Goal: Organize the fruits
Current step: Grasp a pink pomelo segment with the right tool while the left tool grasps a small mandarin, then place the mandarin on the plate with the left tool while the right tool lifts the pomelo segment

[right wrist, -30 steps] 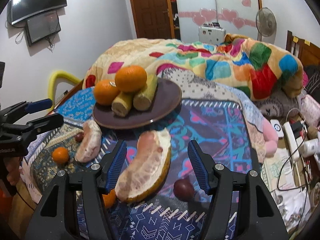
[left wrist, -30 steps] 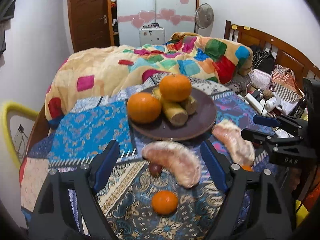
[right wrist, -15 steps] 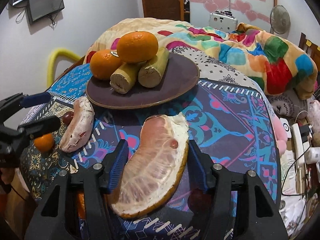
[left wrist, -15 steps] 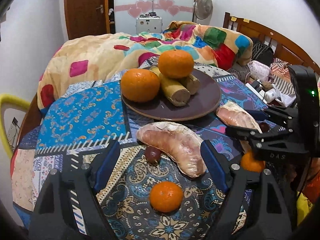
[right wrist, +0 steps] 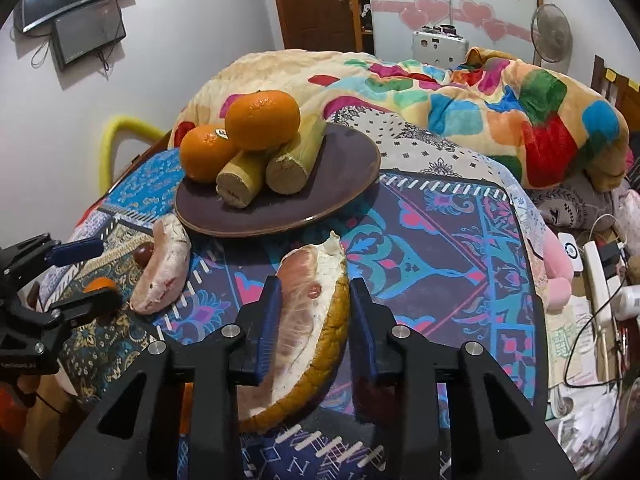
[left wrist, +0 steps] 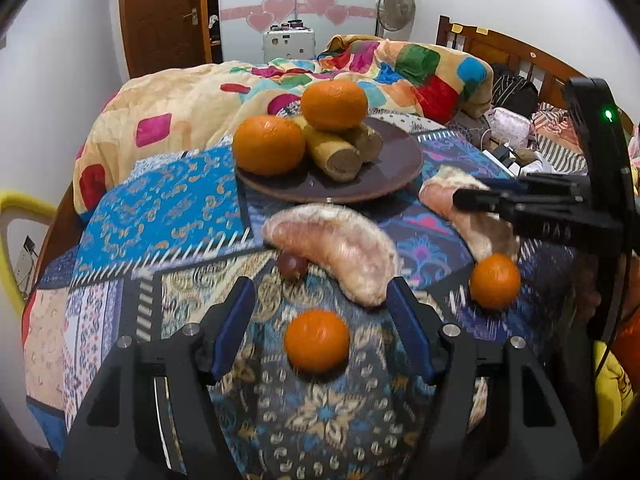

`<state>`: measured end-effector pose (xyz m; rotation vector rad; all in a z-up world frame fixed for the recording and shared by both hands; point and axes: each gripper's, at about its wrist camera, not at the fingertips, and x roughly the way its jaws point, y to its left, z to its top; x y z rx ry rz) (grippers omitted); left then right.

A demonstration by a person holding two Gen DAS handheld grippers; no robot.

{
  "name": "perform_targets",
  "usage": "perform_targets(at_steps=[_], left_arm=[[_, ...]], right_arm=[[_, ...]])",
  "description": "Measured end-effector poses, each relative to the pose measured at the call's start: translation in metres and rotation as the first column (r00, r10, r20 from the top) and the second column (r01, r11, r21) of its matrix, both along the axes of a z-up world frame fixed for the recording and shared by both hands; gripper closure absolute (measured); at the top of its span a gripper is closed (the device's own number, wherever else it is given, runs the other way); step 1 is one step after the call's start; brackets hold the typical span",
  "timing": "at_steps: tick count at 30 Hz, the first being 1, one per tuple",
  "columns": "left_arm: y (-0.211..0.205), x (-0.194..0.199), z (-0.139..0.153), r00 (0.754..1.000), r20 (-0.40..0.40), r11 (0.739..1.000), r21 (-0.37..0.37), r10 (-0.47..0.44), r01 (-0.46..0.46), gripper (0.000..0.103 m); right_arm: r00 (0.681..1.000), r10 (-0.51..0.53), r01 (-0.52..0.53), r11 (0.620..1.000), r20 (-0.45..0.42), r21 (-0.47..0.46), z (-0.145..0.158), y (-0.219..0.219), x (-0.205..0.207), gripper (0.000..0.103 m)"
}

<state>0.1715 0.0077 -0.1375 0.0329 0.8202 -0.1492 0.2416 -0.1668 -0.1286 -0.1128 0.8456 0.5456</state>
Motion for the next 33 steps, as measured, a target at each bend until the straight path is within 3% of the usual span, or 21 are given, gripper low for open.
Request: perform_targets(at_steps=[3, 7, 11, 20, 25, 33], left_arm=[[0.001, -0.005, -0.005, 1.0, -0.009, 1.0, 0.002, 0.003, -0.003, 0.039], [0.003, -0.006, -0.012, 1.0, -0.025, 1.0, -0.015, -0.003, 0.003, 0.05], [0.005, -0.004, -0.019, 0.999, -0.04, 0.999, -0.032, -0.006, 0.005, 0.065], [0.008, -0.007, -0.013, 1.0, -0.011, 0.999, -0.051, -0.008, 0.007, 0.07], [0.01, -0.005, 0.003, 1.0, 0.031, 0.999, -0.046, 0.001, 0.001, 0.07], [0.008, 0.005, 0.021, 0.997, 0.08, 0.999, -0.039, 0.008, -0.005, 0.07]], right_arm=[[1.0, -0.01, 0.009, 1.0, -0.024, -0.012, -0.002, 0.0, 0.002, 0.066], [0.998, 0.011, -0.011, 1.0, -0.066, 0.0, -0.011, 0.001, 0.005, 0.053], [0.999, 0.033, -0.035, 0.997, -0.022, -0.07, -0.012, 0.012, -0.003, 0.048], [1.0, 0.024, -0.026, 0.997, -0.019, -0.07, -0.008, 0.007, 0.001, 0.06], [1.0, 0.006, -0.006, 1.0, 0.01, -0.013, 0.007, -0.002, 0.0, 0.075], [0.995, 0.024, -0.023, 1.0, 0.097, -0.013, 0.028, 0.001, -0.016, 0.08]])
